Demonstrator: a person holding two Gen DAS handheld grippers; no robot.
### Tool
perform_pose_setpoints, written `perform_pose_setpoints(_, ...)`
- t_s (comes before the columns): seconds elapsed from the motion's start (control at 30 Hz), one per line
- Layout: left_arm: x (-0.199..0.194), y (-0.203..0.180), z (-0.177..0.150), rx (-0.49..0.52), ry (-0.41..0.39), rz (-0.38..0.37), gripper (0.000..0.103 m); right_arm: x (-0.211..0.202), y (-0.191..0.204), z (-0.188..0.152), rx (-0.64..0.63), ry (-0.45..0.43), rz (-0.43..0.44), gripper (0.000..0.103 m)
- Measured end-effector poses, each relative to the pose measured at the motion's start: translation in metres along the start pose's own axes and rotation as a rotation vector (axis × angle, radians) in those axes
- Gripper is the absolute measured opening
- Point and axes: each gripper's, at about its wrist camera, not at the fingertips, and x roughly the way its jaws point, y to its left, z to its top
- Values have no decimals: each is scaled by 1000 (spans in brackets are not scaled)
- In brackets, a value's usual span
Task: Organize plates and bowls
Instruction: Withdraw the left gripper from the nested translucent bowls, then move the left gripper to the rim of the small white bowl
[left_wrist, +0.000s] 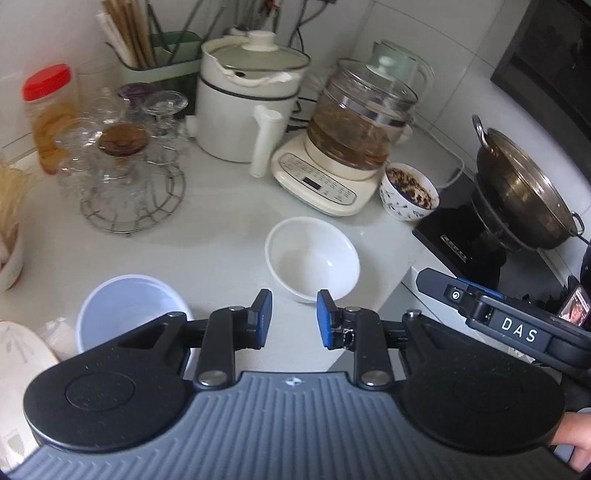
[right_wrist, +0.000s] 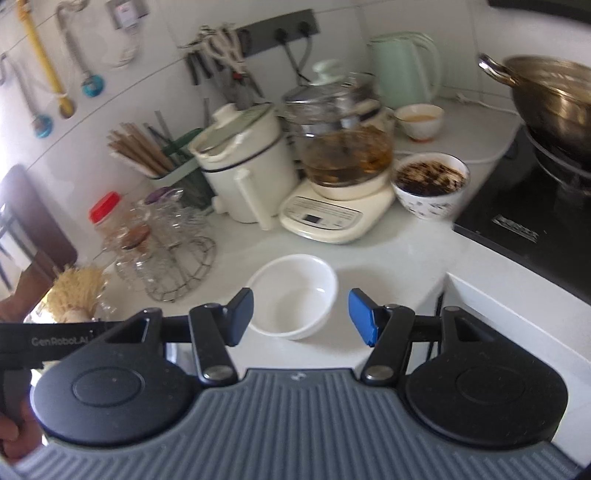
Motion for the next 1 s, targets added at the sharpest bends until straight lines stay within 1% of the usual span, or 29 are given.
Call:
perform_pose_setpoints(0.1, 12, -9, 4, 14, 16, 0, 31, 2, -12, -1, 18, 4, -21, 61)
perform_pose_setpoints(0.27, 30, -20, 10, 36, 48, 0, 31, 9, -28, -2, 53, 22, -27, 61)
perform_pose_setpoints(0.33, 37, -22, 14, 33, 60, -4, 31, 13, -32, 0, 63, 32, -26, 61)
perform_pose_setpoints(0.57, 60, -21, 27, 32, 107, 25, 31, 34, -44, 10, 80, 53, -21, 61)
perform_pose_setpoints(0.63, 68, -18, 31, 26, 117, 37, 33, 43, -47, 12, 86, 67, -21, 61)
perform_pose_setpoints(0.7, 73, -17, 35, 30, 103, 51, 34, 50, -52, 13, 108, 86, -25, 61)
perform_pose_setpoints(0.77, 79, -17, 40, 51, 95, 65, 40, 59, -57, 12, 131, 111, -30, 61)
perform_pose_setpoints(0.87, 89, -12, 47, 43, 99, 62, 40, 72, -63, 10, 156, 147, -29, 61)
perform_pose_setpoints(1.0, 104, -6, 53, 34, 118, 70, 43, 86, -68, 11, 190, 170, -27, 61)
